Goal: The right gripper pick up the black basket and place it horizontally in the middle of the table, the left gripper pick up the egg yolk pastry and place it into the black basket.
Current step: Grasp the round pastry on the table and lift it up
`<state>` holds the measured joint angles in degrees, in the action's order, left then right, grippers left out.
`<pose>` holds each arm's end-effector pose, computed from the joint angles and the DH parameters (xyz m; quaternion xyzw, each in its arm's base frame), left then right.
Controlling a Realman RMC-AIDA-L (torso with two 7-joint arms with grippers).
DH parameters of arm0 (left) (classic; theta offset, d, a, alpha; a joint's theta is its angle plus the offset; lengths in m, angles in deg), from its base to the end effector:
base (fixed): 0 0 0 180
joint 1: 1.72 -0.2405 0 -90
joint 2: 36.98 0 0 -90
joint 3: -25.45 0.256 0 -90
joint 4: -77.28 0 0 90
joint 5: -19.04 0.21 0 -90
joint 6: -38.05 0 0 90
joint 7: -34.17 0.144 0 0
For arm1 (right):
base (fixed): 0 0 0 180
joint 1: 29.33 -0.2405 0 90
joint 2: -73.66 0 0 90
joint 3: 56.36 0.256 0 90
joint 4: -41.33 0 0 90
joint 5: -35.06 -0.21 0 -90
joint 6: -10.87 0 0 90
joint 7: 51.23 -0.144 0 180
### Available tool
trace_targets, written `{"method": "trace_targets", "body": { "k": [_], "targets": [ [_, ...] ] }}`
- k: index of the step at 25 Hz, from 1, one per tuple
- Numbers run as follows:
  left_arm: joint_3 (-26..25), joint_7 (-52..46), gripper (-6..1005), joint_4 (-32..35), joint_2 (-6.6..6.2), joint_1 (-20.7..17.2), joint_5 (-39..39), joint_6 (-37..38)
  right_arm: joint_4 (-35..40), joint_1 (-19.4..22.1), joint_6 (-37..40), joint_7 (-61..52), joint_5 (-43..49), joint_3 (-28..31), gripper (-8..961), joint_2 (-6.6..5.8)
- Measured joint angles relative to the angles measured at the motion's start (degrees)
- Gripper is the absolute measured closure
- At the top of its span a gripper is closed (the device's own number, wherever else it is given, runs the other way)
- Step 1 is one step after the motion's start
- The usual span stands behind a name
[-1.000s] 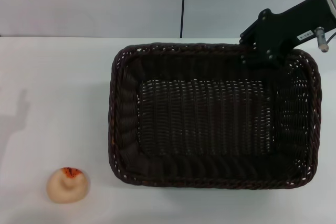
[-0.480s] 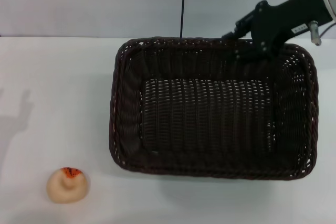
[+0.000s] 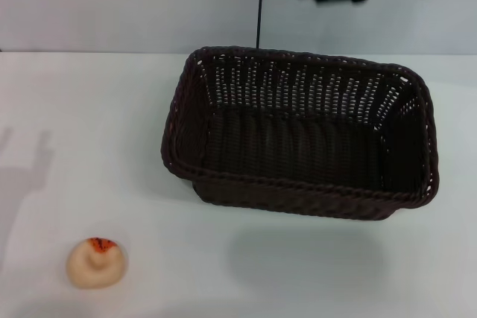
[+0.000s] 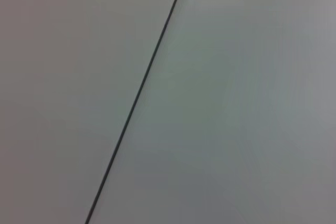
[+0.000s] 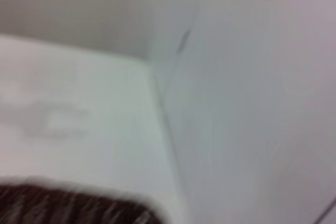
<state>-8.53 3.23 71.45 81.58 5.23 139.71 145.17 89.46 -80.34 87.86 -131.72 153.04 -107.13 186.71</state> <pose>-0.3418 0.1895 0.0366 -0.5818 -0.2090 -0.5292 0.5812 0.1248 0.4468 0.0489 -0.9696 -0.0502 0.1138 0.2106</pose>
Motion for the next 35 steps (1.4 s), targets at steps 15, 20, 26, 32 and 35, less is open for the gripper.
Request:
{"method": "trace_targets", "body": {
  "k": [15,20,26,32,35],
  "targets": [
    [24.51,-17.29,357,18.73,-1.6,2.73,0.05,3.91,-13.57,29.16,-1.0,16.55,-54.37,9.11,460,5.44],
    [35.99,-23.5,356,25.86,-2.19,2.83,0.06,4.05,-19.85,33.42,2.11,21.12,-59.92,12.61,460,5.59],
    [44.17,-24.09,273,30.61,-1.65,1.82,0.04,1.75,-22.76,35.48,3.95,21.25,-60.17,18.89,461,5.43],
    [47.18,-23.9,196,30.98,-1.81,1.24,0.77,-2.15,-24.11,35.64,4.13,21.39,-60.19,20.16,461,5.44],
    [47.4,-23.9,185,31.05,-1.88,1.09,2.29,-3.77,-24.63,35.15,4.14,21.47,-60.21,20.58,461,5.39]
  ]
}}
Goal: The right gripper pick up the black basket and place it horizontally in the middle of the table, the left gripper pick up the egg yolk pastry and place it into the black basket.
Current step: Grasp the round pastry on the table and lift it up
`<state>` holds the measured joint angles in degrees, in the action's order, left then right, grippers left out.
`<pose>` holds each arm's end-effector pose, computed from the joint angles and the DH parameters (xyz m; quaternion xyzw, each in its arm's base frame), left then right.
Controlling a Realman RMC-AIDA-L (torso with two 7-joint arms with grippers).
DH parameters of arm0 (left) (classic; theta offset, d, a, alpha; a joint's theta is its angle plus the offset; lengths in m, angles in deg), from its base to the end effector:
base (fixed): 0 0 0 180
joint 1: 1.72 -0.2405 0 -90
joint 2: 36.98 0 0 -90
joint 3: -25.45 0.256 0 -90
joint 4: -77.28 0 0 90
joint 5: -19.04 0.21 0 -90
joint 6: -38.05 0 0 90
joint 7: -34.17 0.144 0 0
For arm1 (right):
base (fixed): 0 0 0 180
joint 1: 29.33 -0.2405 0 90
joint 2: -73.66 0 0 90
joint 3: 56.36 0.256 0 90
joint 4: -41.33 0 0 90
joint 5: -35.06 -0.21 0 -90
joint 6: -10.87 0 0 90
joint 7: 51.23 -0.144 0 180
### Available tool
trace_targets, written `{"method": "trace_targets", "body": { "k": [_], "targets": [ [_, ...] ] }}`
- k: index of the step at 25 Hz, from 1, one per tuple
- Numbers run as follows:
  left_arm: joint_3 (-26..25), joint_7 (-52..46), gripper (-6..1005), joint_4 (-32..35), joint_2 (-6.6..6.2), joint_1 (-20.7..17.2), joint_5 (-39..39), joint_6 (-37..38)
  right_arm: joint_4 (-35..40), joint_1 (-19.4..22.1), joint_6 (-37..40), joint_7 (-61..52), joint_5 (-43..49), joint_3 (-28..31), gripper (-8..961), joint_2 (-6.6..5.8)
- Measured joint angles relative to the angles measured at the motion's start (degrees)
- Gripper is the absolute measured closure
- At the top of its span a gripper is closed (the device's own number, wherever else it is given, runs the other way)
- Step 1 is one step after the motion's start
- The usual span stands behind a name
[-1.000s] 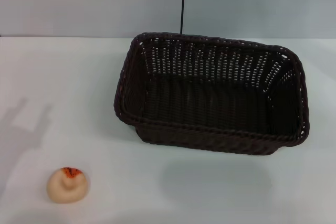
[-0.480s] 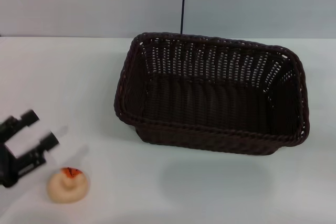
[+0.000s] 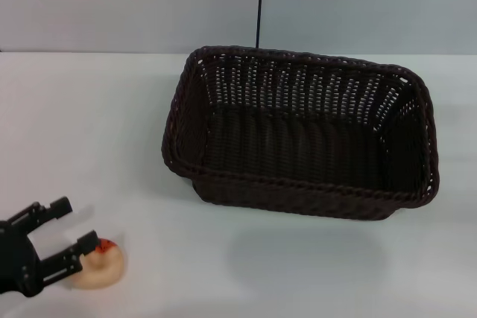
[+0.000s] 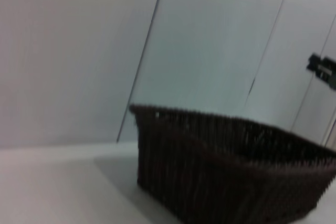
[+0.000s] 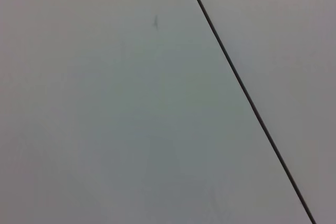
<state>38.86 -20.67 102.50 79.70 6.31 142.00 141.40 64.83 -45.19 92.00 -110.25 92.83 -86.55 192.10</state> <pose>-0.3712 0.1693 0.0203 -0.8702 -0.2862 -0.3171 0.2455 0.3568 0.2943 0.1016 -0.6167 0.2848 0.4980 0.5390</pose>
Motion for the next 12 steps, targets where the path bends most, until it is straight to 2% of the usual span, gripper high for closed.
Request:
{"method": "trace_targets", "body": {
  "k": [12],
  "targets": [
    [0.15,0.69,188,-0.01,0.37,-0.33,4.26,-3.32,-0.17,-1.92,-0.02,0.05,-0.1,0.22,460,-0.04]
  ]
}}
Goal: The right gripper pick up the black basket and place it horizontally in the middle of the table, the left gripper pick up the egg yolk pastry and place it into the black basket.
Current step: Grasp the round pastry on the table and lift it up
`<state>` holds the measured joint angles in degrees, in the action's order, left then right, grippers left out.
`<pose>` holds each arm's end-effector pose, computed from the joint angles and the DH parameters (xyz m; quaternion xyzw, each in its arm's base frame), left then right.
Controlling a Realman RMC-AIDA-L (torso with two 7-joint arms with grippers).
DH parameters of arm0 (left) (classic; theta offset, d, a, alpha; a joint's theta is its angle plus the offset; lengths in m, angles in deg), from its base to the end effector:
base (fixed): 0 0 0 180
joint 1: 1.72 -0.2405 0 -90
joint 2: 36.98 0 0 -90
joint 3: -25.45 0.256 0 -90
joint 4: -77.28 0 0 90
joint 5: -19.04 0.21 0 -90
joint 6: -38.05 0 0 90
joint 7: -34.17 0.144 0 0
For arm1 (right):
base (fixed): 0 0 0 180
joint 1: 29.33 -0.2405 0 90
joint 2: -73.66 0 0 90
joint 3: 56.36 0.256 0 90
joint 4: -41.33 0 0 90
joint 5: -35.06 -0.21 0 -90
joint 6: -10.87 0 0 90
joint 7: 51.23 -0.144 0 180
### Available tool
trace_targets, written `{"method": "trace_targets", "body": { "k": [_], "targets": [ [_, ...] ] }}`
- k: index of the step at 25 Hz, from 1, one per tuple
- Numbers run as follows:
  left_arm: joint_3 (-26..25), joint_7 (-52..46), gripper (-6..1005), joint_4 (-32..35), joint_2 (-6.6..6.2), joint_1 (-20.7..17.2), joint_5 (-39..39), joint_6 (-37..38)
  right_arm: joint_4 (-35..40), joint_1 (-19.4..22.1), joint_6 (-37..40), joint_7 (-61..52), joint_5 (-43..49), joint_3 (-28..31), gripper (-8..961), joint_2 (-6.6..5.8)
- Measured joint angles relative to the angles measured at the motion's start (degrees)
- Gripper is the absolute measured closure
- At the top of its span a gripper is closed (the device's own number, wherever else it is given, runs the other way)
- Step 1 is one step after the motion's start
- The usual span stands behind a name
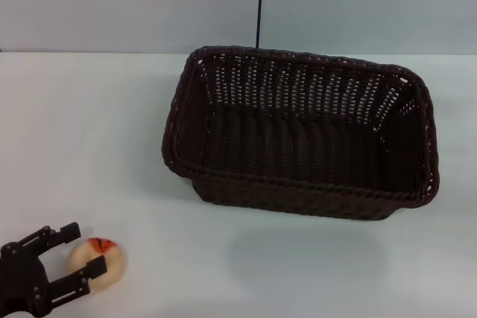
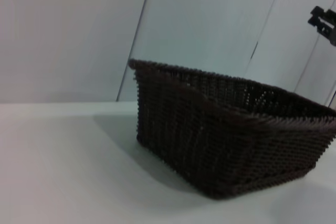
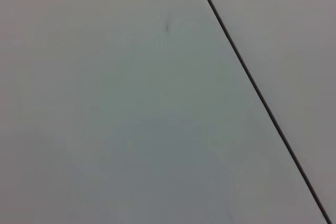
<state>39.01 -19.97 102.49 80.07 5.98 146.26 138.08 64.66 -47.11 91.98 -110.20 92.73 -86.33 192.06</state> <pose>-0.3797 0.1624 0.0088 -0.8818 -0.3026 -0.2777 0.2318 0.3476 0.3058 0.1021 -0.6192 0.2753 0.5073 0.5324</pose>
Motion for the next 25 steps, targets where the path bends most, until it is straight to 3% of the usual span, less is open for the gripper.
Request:
{"method": "trace_targets", "body": {
  "k": [6,17,22,25],
  "targets": [
    [0.04,0.65,189,0.02,0.05,-0.03,1.59,-0.72,0.01,-0.47,0.02,0.0,0.0,-0.04,460,0.07],
    [-0.21,4.24,535,-0.28,0.02,0.07,2.32,-1.16,-0.19,-0.61,-0.17,0.0,0.02,0.0,461,0.08],
    [0.07,4.0,756,-0.41,0.06,0.14,2.32,-1.07,-0.51,-0.61,-0.33,0.52,0.02,0.0,461,0.13],
    [-0.16,3.87,818,-0.45,0.03,0.15,2.31,-0.61,-0.59,-0.7,-0.37,0.57,0.02,0.0,461,0.17]
  ]
}}
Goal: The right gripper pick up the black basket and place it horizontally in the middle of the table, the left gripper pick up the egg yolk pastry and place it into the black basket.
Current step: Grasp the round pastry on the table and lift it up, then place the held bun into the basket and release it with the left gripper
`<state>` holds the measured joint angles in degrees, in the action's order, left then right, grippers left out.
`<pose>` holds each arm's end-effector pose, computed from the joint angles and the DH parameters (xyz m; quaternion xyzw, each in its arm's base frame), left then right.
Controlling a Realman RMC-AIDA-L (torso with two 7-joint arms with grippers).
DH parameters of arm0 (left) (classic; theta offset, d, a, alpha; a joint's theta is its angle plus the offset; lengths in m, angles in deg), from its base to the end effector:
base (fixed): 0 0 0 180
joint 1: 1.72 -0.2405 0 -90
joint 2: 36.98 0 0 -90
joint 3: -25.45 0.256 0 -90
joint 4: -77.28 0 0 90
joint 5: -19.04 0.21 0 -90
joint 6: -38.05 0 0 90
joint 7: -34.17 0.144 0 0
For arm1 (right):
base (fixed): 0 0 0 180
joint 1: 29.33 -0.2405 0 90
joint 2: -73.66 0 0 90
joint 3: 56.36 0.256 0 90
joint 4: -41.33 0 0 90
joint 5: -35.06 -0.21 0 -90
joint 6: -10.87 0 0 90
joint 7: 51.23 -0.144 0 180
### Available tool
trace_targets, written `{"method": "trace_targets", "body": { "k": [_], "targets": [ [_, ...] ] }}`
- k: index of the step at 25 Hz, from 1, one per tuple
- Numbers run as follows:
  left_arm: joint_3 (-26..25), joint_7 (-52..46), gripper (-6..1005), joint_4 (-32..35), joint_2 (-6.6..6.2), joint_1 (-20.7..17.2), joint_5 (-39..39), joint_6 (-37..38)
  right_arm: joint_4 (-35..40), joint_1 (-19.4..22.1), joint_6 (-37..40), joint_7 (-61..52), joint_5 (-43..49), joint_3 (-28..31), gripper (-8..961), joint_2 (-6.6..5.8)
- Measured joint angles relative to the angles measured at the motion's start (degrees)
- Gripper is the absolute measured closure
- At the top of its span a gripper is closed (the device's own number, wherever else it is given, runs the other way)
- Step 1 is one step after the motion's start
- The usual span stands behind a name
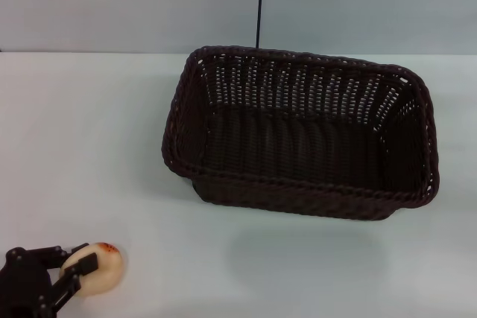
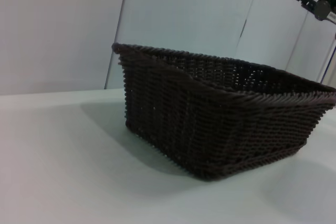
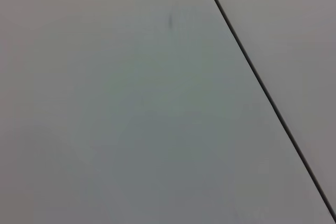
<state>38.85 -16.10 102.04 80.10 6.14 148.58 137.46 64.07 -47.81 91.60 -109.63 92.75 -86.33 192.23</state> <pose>-0.3809 0.1592 0.0035 -0.8964 -0.2787 -0.2599 0.2264 0.3453 0.3095 0.0984 -0.6201 0.2765 0.5072 0.5308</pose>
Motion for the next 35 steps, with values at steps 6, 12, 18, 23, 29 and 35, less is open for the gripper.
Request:
{"method": "trace_targets", "body": {
  "k": [6,12,18,23,29,35],
  "targets": [
    [-0.87,-0.02,859,-0.89,0.29,0.89,-0.93,0.84,-0.2,-0.22,-0.11,0.38,-0.07,0.05,461,0.02],
    [-6.28,0.24,901,-2.92,0.58,3.29,-1.65,5.35,-0.85,-0.36,-0.24,0.82,-0.13,0.18,461,0.03],
    [-11.43,1.08,931,-6.02,0.71,7.65,-5.85,9.44,-1.77,-0.17,-0.33,1.19,-0.13,0.56,461,-0.06],
    [-11.74,4.22,935,-12.82,0.9,13.41,-9.28,8.85,-3.09,-0.11,-0.29,1.98,-0.14,1.57,461,0.05],
    [-11.86,4.4,907,-17.87,1.36,18.61,-9.42,5.58,-4.42,0.27,-0.27,2.11,-0.14,2.23,461,0.12],
    [-10.81,4.38,812,-23.5,1.49,23.66,-8.7,-3.59,-5.82,0.79,-0.05,2.15,-0.14,3.08,461,0.1]
  ]
}}
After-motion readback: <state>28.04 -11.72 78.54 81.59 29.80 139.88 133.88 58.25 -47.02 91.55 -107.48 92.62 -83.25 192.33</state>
